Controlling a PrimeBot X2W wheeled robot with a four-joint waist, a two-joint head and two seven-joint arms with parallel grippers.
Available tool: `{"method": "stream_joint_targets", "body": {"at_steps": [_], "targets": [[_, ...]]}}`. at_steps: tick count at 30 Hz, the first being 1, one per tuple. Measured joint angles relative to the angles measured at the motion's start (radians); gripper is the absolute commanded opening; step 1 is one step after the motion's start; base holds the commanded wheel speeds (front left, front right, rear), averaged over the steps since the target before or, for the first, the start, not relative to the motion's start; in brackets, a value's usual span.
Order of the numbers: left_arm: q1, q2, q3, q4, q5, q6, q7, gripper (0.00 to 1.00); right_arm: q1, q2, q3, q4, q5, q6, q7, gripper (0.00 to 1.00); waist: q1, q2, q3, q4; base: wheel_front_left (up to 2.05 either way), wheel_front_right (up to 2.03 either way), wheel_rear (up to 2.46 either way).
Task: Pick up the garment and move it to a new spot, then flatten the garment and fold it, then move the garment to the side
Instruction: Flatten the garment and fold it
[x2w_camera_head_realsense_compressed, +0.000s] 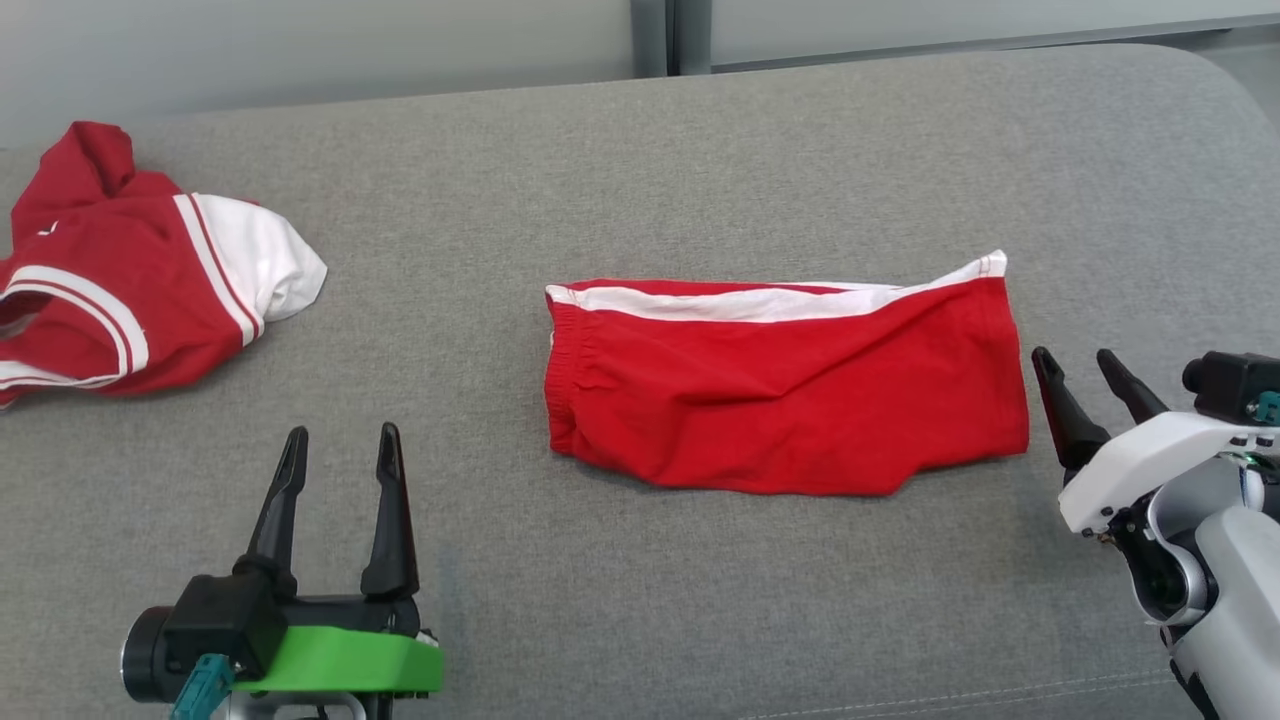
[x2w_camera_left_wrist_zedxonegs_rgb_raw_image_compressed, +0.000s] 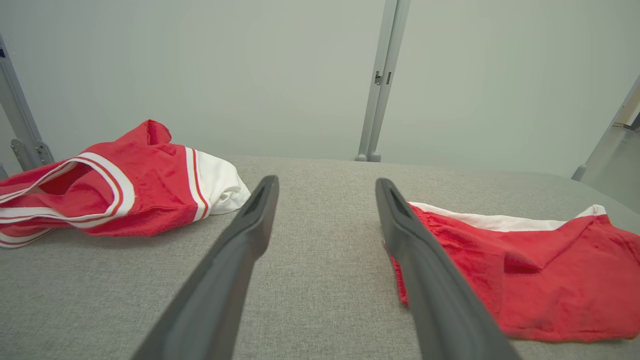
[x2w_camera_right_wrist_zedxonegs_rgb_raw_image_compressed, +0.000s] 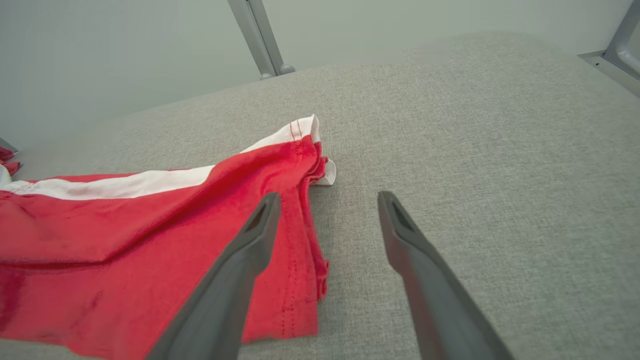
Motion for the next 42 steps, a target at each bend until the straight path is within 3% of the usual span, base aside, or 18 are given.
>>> {"method": "stream_joint_targets", "body": {"at_steps": [7, 16, 17, 19, 23, 24, 25, 42], "targets": [[-0.03, -0.001, -0.001, -0.011, 0.01, 0.0, 0.0, 1.0, -0.058, 0.007, -0.013, 0.078, 0.063, 0.049, 0.052, 1.0, 0.0, 0.0, 0.046, 0.045, 0.0, 0.0, 0.0], [-0.056, -0.002, 0.003, -0.011, 0.011, 0.0, 0.0, 1.0, -0.128, 0.023, -0.029, 0.178, 0.137, 0.084, 0.095, 1.0, 0.0001, 0.0, 0.102, 0.094, 0.0, 0.0, 0.0], [-0.06, -0.002, 0.004, -0.011, 0.011, 0.0, 0.0, 1.0, -0.134, 0.02, -0.028, 0.195, 0.137, 0.086, 0.098, 0.86, 0.0, 0.0, 0.111, 0.1, 0.0, 0.0, 0.0], [-0.065, -0.002, 0.009, -0.01, 0.011, 0.0, 0.0, 1.0, -0.149, 0.016, -0.028, 0.204, 0.137, 0.093, 0.099, 0.45, 0.0, 0.0, 0.118, 0.106, 0.0, 0.0, 0.0], [-0.065, -0.003, 0.012, -0.009, 0.011, 0.0, 0.0, 1.0, -0.177, -0.002, -0.02, 0.21, 0.137, 0.101, 0.099, 0.22, 0.0, 0.0, 0.123, 0.107, 0.0, 0.0, 0.0], [-0.066, -0.003, 0.012, -0.008, 0.011, 0.0, 0.0, 1.0, -0.181, -0.008, -0.018, 0.21, 0.138, 0.102, 0.099, 0.03, 0.0, 0.0, 0.124, 0.106, 0.0, 0.0, 0.0], [-0.066, -0.003, 0.012, -0.008, 0.011, 0.0, 0.0, 1.0, -0.184, -0.013, -0.016, 0.21, 0.139, 0.102, 0.099, 0.0, 0.0, 0.0, 0.124, 0.105, 0.0, 0.0, 0.0], [-0.066, -0.004, 0.021, 0.002, -0.002, 0.0, 0.0, 1.0, -0.223, -0.088, 0.051, 0.19, 0.184, 0.111, 0.121, 0.0, 0.0, 0.0, 0.114, 0.069, 0.0, 0.0, 0.0]]}}
